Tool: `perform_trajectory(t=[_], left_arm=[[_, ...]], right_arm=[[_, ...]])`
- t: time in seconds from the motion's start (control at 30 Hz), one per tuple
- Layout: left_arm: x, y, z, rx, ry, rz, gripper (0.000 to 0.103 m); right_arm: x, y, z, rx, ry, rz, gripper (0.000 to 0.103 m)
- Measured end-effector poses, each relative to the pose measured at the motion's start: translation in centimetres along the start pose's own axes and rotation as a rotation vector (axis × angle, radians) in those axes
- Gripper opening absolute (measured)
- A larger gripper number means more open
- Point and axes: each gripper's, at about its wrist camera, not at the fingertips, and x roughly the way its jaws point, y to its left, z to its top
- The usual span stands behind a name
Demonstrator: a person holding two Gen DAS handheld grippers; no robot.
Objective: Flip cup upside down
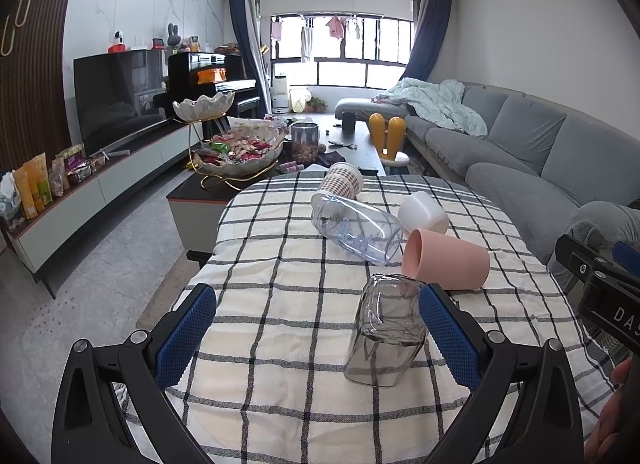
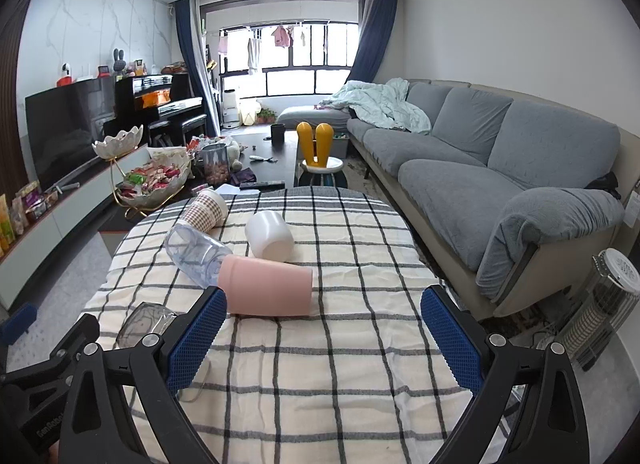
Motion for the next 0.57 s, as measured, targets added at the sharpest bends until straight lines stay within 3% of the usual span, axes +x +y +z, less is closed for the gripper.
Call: perform_trajectory(t=[0.57], left_arm=[[0.70, 0.28, -0.40, -0.020, 0.036, 0.009, 0.103]], right_arm=[[0.00, 0.38, 0.24, 0.001, 0.000, -0.004, 0.098]])
